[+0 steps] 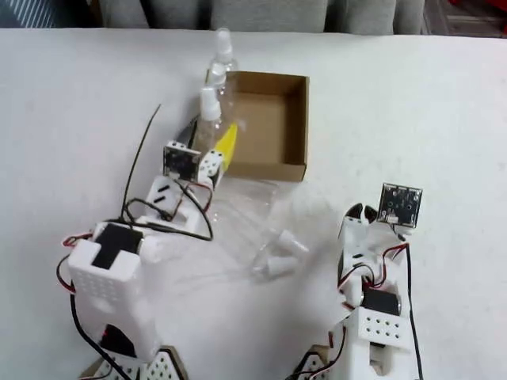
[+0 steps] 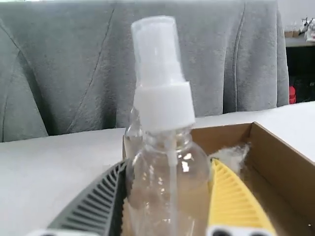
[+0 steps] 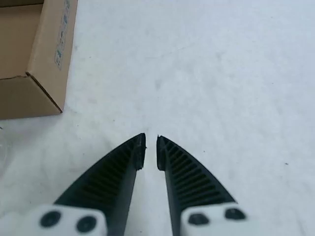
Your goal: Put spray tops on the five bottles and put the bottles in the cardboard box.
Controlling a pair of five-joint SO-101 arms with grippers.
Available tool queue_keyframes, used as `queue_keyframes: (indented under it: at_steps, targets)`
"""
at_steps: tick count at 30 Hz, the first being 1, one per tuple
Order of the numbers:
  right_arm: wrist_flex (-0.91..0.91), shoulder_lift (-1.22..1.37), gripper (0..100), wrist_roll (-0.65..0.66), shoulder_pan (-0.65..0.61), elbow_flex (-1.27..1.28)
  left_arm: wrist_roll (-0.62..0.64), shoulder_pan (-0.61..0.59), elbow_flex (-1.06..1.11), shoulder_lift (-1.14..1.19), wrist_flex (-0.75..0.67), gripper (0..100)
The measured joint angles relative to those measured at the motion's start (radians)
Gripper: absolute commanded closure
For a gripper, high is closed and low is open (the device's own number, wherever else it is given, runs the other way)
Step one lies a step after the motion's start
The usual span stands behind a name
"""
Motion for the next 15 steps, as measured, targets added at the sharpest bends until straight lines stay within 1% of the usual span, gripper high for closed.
queue_keyframes:
  at_steps: [7, 11, 15]
  targets:
    - [0.0, 0.0, 98.1, 0.0, 0.0, 0.0, 0.0, -0.005, 0.0, 0.005, -0.035, 98]
    - [0.0, 0.0, 98.1, 0.0, 0.0, 0.0, 0.0, -0.005, -0.048, 0.083, -0.04, 98]
    - [0.0, 0.0, 98.1, 0.0, 0.0, 0.0, 0.0, -0.005, -0.074, 0.143, -0.104, 98]
